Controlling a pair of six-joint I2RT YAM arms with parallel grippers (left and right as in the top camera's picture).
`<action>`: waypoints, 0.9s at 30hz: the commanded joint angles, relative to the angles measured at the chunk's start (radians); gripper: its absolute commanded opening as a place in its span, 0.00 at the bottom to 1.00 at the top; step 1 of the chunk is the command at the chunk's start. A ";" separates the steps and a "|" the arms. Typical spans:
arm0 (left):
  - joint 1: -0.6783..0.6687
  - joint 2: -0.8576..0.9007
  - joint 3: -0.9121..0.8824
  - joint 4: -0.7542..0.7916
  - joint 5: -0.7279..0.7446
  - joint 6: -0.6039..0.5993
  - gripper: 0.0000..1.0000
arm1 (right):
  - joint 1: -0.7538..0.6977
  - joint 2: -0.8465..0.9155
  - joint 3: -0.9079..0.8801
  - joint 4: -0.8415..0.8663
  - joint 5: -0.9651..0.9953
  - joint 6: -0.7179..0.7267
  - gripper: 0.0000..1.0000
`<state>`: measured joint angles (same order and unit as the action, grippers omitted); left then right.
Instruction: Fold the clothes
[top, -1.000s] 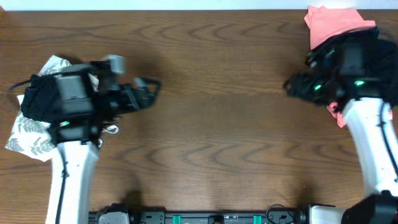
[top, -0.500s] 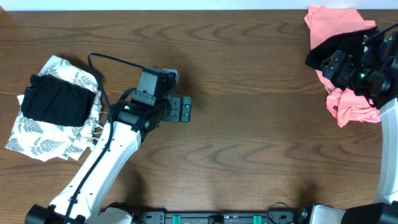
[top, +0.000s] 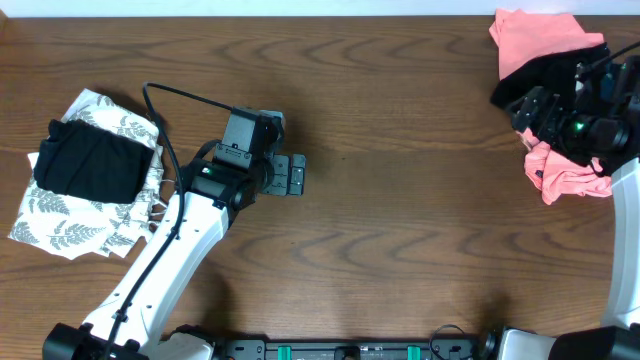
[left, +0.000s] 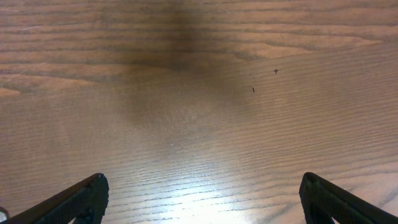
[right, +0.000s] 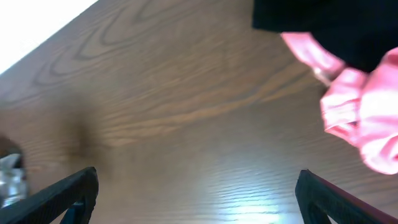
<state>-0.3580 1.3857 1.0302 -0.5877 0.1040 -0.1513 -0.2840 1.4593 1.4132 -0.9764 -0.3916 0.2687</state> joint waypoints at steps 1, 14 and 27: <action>-0.002 0.002 0.004 -0.003 -0.015 0.020 0.98 | 0.003 -0.002 0.006 -0.004 -0.054 0.064 0.99; -0.002 0.002 0.004 -0.003 -0.015 0.020 0.98 | -0.006 -0.026 0.006 -0.003 -0.023 0.011 0.99; -0.002 0.002 0.004 -0.003 -0.015 0.020 0.98 | 0.224 -0.413 -0.054 0.079 0.091 -0.631 0.99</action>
<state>-0.3580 1.3857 1.0302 -0.5877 0.1005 -0.1501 -0.1062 1.1366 1.4021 -0.8963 -0.3717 -0.1478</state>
